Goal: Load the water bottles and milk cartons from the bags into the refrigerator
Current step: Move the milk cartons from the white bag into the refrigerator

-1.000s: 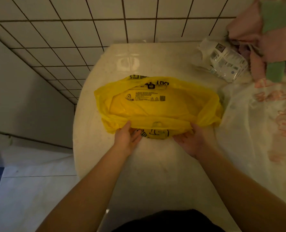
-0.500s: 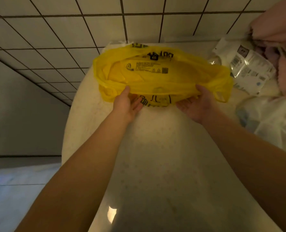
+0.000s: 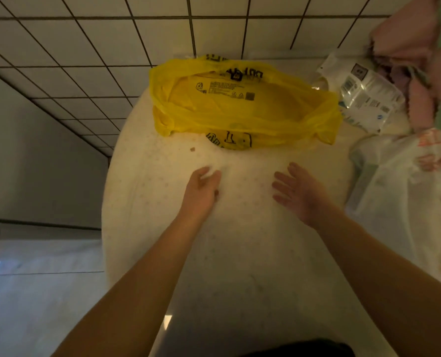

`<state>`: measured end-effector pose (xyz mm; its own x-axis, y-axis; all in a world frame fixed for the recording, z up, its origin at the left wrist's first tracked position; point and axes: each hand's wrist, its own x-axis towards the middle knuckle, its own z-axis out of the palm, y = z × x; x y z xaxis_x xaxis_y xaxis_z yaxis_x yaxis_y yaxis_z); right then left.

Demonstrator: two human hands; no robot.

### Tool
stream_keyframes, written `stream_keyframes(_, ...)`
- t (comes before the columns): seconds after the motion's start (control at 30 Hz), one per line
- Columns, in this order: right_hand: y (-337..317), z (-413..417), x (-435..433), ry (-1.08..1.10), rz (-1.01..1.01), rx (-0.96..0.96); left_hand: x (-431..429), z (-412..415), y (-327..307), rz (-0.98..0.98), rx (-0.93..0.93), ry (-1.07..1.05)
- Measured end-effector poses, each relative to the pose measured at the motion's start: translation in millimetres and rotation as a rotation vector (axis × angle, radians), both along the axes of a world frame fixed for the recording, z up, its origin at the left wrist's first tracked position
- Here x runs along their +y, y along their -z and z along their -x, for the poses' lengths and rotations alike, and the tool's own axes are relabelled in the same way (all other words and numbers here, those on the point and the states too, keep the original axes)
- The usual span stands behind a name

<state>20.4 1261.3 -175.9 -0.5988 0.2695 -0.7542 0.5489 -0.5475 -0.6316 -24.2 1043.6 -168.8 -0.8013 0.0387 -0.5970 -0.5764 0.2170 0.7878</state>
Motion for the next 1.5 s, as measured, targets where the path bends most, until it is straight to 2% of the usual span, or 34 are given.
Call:
stream_keyframes(0.17, -17, -87, -15, -0.298, -0.373, 0.03, -15, -90, -5, 0.223, 0.251, 0.449)
stream_keyframes(0.27, -19, -134, -21, -0.517, -0.709, 0.072, -19, -137, -4, 0.445, 0.46, 0.654)
stream_keyframes(0.43, -20, -210, -10, -0.82, -1.154, 0.022, -10, -194, -11, 0.714, 0.555, 0.885)
stream_keyframes(0.6, -27, -274, 12, -0.865, -1.332, -0.119, 21, -228, -14, 0.811, 0.632, 1.04)
stream_keyframes(0.73, -30, -316, 50, -0.841, -1.447, -0.146, 62, -251, -15, 0.804, 0.68, 1.084)
stream_keyframes(0.97, -37, -369, 146, -0.733, -1.428, -0.147, 164, -292, -18, 0.769, 0.666, 1.084)
stream_keyframes(1.1, -40, -390, 205, -0.691, -1.379, -0.128, 224, -316, -20, 0.693, 0.594, 0.996)
stream_keyframes(1.17, -38, -398, 231, -0.675, -1.358, -0.144, 253, -321, -17, 0.598, 0.494, 0.873)
stream_keyframes(1.33, -26, -407, 284, -0.665, -1.31, -0.215, 318, -315, -17, 0.255, 0.112, 0.337)
stream_keyframes(1.4, -24, -402, 303, -0.66, -1.292, -0.267, 335, -312, -19, 0.227, 0.042, 0.23)
stream_keyframes(1.5, -19, -385, 331, -0.654, -1.294, -0.339, 350, -304, -16, 0.293, 0.012, 0.153)
